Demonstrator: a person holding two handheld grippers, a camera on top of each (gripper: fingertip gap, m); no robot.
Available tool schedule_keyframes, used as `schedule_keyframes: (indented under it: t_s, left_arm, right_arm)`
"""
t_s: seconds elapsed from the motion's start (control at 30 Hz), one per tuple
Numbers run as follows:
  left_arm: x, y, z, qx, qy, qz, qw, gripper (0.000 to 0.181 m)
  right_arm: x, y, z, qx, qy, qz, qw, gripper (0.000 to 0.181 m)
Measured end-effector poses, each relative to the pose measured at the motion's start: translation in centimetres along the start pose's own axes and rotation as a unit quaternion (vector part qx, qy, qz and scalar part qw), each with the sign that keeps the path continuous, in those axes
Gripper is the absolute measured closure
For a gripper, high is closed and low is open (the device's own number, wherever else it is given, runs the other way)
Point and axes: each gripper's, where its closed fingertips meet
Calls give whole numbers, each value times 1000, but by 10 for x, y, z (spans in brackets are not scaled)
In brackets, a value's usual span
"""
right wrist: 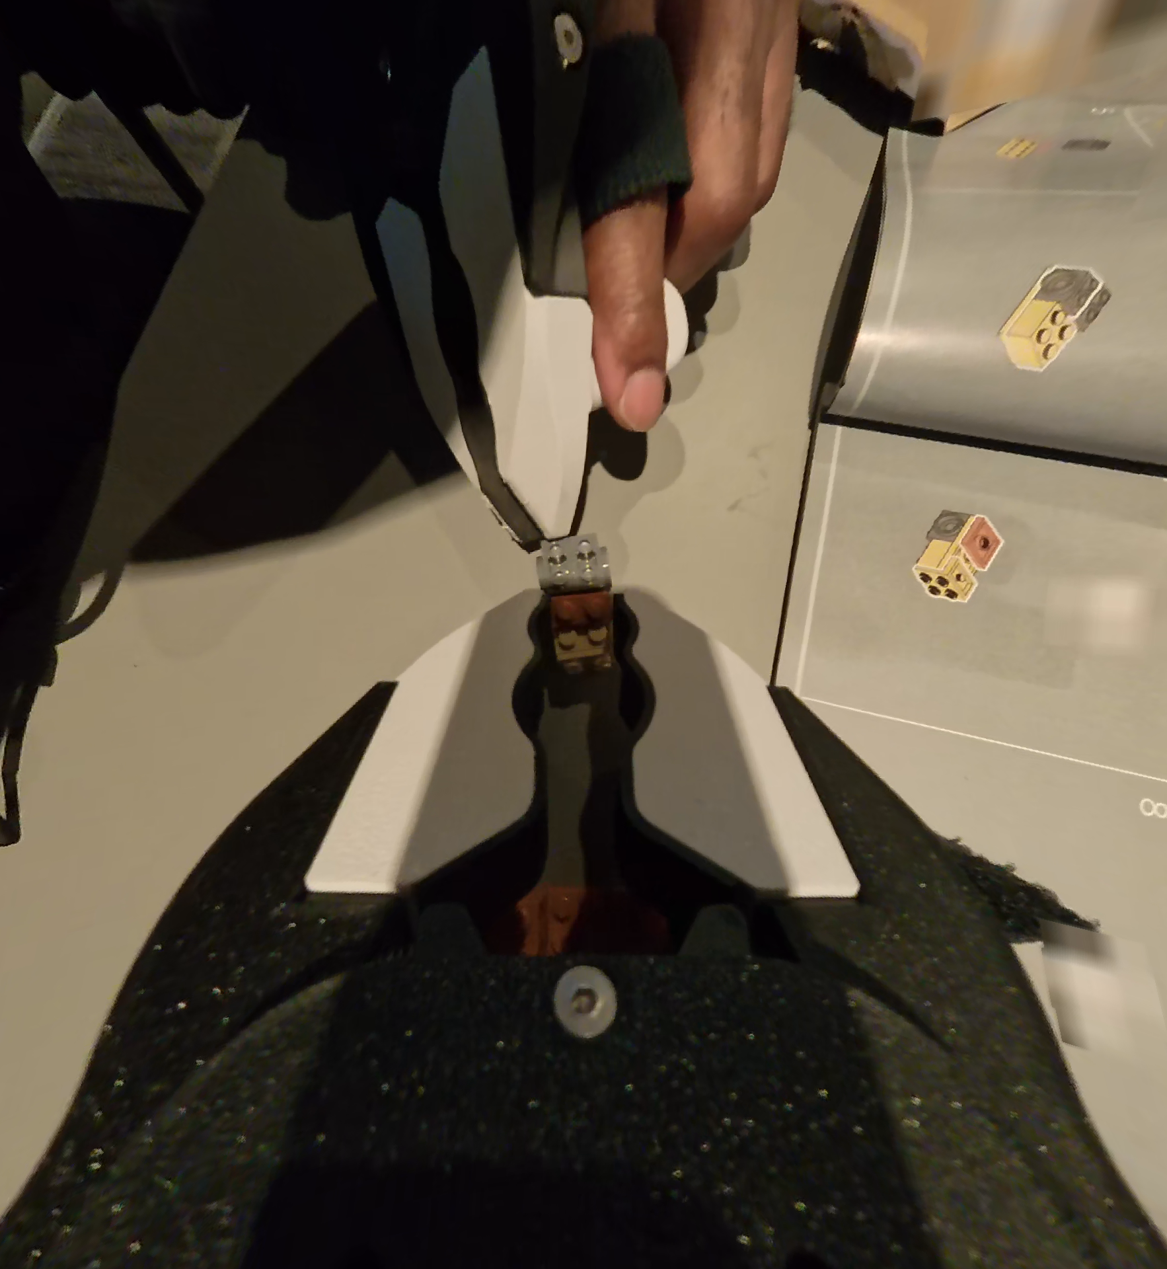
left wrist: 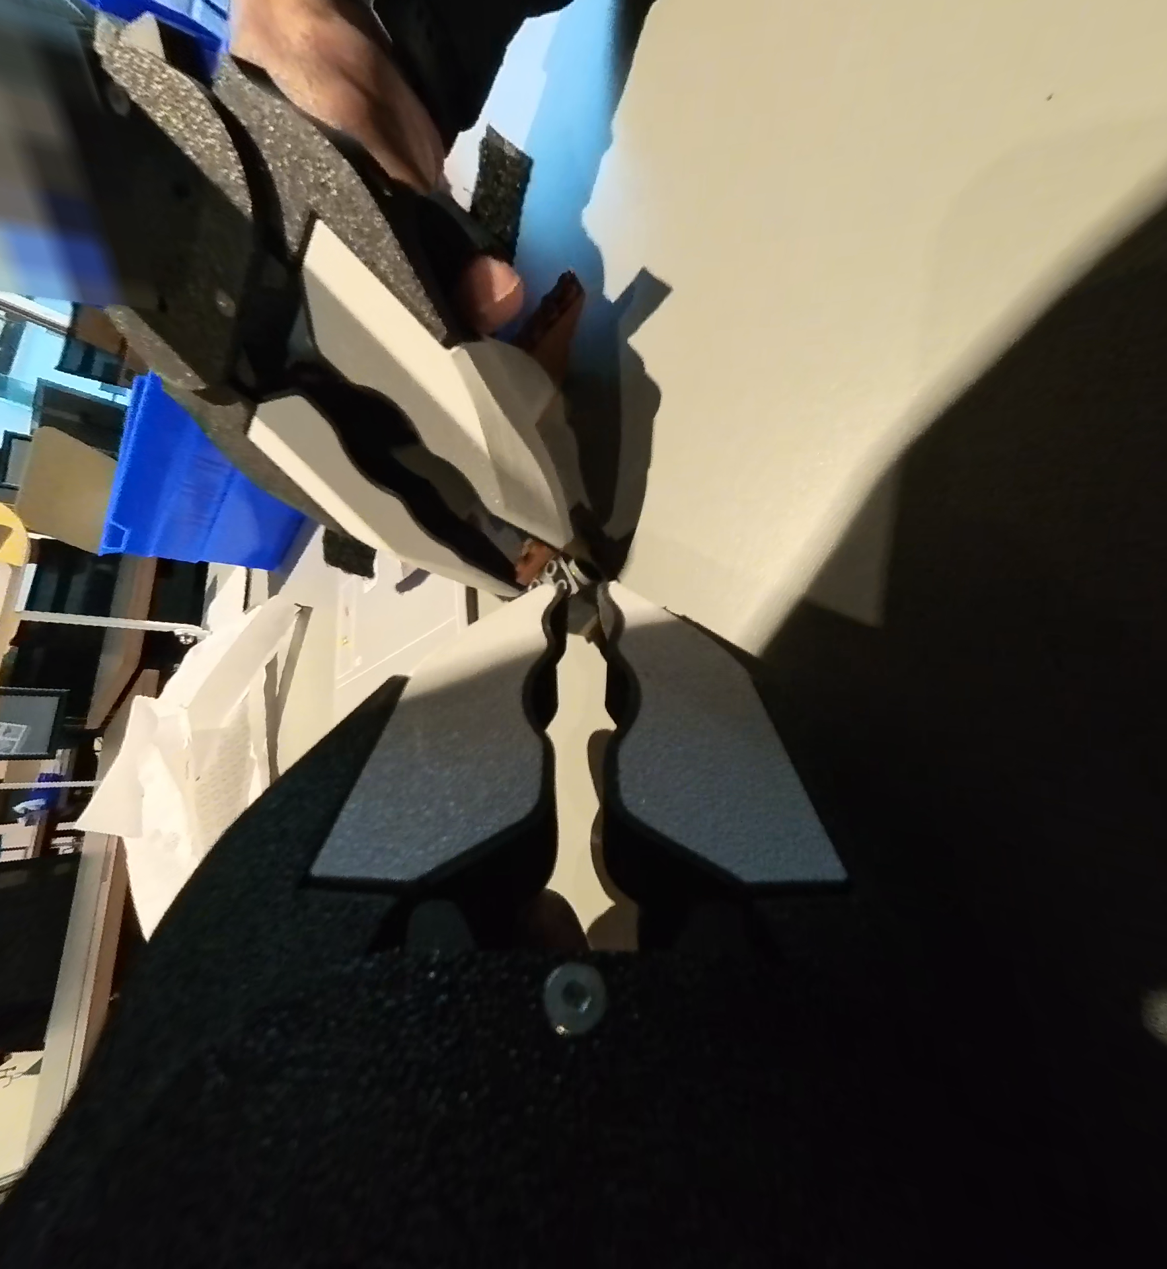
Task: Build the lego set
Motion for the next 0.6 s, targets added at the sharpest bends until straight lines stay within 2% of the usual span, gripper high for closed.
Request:
schedule_keyframes:
  t_s: [0.6]
  left_arm:
    - [0, 2, 0, -1, 2, 0, 1000, 174]
  right_arm:
    - [0, 2, -5, 4, -18, -21, 1000, 161]
Point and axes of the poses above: each gripper's, where its closed fingertips meet, y out along the fingers, x out of its underside, z = x × y across the jaws, and after that the axes turned 12 degrees about y, right-handed
